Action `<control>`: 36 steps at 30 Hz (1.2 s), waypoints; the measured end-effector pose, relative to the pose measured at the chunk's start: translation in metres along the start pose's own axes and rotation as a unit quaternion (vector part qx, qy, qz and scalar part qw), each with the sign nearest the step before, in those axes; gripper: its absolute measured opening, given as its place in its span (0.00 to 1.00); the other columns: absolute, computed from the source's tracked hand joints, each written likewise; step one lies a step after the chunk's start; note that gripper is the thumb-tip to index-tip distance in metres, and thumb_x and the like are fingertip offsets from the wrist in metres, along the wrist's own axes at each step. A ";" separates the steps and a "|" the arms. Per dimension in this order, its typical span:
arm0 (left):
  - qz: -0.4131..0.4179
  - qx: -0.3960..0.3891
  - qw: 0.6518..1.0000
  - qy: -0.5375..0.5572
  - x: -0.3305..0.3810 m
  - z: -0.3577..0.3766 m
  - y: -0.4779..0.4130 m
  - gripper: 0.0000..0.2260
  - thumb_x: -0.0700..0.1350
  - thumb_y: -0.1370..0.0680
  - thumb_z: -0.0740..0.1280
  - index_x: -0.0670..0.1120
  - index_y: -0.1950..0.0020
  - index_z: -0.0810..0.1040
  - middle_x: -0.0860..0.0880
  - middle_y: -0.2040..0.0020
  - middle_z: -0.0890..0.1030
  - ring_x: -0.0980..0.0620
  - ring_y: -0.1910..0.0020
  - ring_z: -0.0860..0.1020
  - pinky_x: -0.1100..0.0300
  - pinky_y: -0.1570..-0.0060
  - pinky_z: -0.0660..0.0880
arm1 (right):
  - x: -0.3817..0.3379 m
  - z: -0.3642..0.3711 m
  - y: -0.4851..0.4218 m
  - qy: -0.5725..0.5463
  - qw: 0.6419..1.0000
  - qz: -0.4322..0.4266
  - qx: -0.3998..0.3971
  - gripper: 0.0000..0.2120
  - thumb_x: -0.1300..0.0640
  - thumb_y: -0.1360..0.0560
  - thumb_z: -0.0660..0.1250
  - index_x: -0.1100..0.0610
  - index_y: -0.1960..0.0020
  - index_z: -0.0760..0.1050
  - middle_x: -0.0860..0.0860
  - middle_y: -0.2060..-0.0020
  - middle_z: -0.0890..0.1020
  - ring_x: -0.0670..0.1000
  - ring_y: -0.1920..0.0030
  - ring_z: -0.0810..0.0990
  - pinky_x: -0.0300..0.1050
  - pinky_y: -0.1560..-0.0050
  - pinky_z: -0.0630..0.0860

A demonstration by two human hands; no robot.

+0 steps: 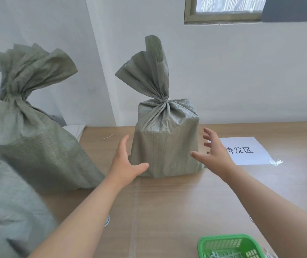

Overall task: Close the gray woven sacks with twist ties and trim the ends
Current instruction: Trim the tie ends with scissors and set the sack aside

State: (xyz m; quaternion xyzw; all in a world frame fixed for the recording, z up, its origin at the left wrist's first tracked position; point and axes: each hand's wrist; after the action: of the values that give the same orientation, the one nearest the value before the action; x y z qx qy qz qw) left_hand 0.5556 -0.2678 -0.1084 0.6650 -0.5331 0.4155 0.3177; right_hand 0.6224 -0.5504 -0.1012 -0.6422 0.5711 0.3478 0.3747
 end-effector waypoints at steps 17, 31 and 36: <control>0.081 -0.025 0.995 0.051 0.034 -0.112 0.207 0.45 0.46 0.30 0.79 0.60 0.21 0.56 0.52 0.24 0.67 0.54 0.27 0.67 0.59 0.33 0.63 | -0.134 0.029 0.225 -0.024 0.998 -0.055 -0.033 0.41 0.57 0.30 0.78 0.45 0.24 0.60 0.46 0.34 0.72 0.48 0.34 0.72 0.43 0.42 0.74; 0.024 0.078 0.995 0.050 0.011 -0.232 0.312 0.40 0.43 0.26 0.77 0.61 0.21 0.58 0.53 0.24 0.67 0.54 0.25 0.65 0.57 0.30 0.64 | -0.213 0.112 0.295 -0.068 0.982 -0.107 -0.139 0.39 0.55 0.29 0.76 0.43 0.25 0.60 0.44 0.35 0.72 0.43 0.36 0.73 0.38 0.44 0.75; -0.009 0.131 0.991 0.025 -0.013 -0.266 0.322 0.39 0.43 0.25 0.76 0.61 0.22 0.59 0.52 0.24 0.68 0.52 0.26 0.67 0.52 0.25 0.63 | -0.228 0.151 0.294 -0.079 0.976 -0.105 -0.173 0.40 0.53 0.30 0.77 0.42 0.25 0.60 0.44 0.35 0.73 0.44 0.36 0.73 0.50 0.34 0.74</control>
State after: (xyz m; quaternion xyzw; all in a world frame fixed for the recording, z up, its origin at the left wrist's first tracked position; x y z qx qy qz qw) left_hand 0.1840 -0.1061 -0.0059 0.6950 -0.4598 0.4955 0.2449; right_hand 0.3027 -0.3294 0.0018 -0.7241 0.4010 0.4493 0.3362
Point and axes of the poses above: each hand's wrist, its own y-axis away from the middle knuckle, its own z-axis out of the palm, x = y × z
